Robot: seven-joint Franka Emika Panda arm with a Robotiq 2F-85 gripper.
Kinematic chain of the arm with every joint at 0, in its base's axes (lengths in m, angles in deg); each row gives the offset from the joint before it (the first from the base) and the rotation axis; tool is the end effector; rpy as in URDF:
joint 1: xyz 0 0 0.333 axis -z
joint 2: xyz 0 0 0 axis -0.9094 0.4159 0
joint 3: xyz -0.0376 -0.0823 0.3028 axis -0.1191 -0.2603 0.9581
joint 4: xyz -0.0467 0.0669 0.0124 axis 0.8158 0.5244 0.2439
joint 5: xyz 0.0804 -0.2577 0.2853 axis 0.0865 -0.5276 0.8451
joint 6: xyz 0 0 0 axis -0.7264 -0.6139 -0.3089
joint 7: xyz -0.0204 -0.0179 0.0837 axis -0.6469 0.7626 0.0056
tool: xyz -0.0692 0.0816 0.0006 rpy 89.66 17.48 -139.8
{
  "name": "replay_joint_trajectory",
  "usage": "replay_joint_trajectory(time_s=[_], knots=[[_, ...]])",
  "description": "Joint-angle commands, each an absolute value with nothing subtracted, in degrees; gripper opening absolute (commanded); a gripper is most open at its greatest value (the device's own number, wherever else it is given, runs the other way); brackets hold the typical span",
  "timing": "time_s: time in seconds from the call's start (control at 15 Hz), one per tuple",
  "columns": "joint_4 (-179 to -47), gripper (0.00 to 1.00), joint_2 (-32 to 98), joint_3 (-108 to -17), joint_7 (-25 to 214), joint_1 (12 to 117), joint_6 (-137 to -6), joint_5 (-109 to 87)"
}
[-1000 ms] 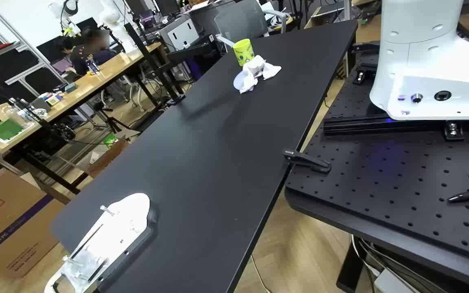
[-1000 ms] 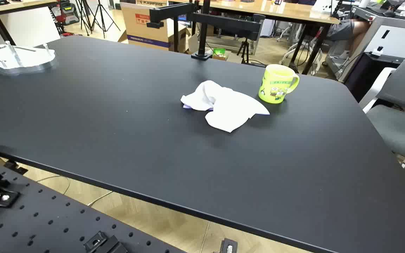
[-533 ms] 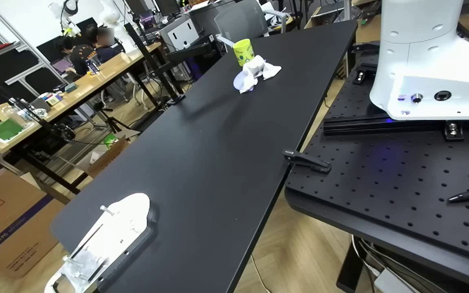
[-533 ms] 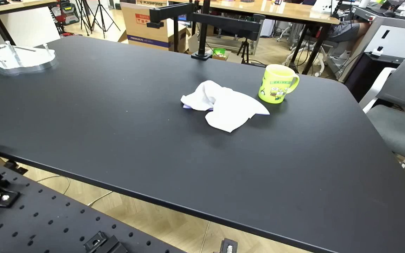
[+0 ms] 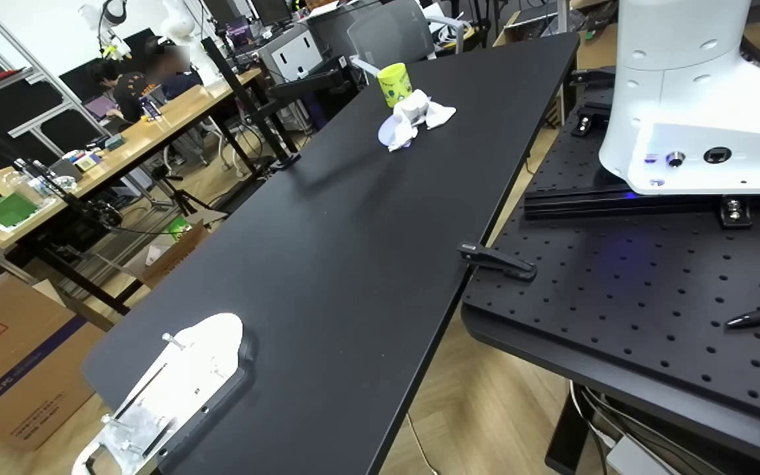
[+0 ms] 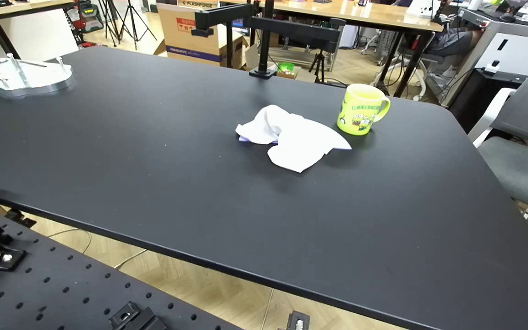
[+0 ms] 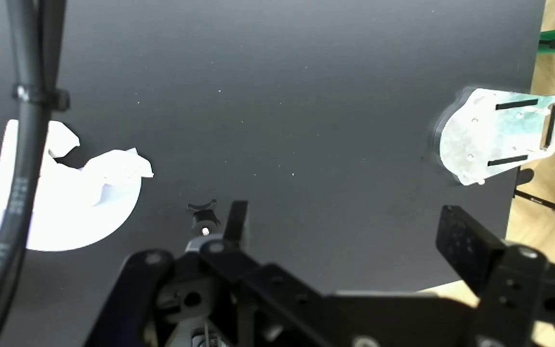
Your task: Take the cloth from the table, hang it on the black stand, drop it from the stand, then pick it up and hang it on the stand
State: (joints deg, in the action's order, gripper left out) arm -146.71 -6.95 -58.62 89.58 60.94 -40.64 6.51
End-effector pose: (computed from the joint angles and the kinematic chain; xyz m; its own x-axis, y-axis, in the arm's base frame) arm 0.4296 0.0529 0.5494 0.9999 0.0135 0.0099 0.0155 -0.9685 -0.2484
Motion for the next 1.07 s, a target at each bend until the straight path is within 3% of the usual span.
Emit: replay_joint_trajectory(time_s=[0.0,0.33,1.0], knots=[[-150.84,1.0,-9.33,-60.31,89.55,65.49,-46.65,2.66],[-147.86,1.0,-6.93,-57.82,89.27,63.06,-44.09,3.75],[-155.48,1.0,-7.48,-58.27,99.1,72.46,-63.55,-16.35]])
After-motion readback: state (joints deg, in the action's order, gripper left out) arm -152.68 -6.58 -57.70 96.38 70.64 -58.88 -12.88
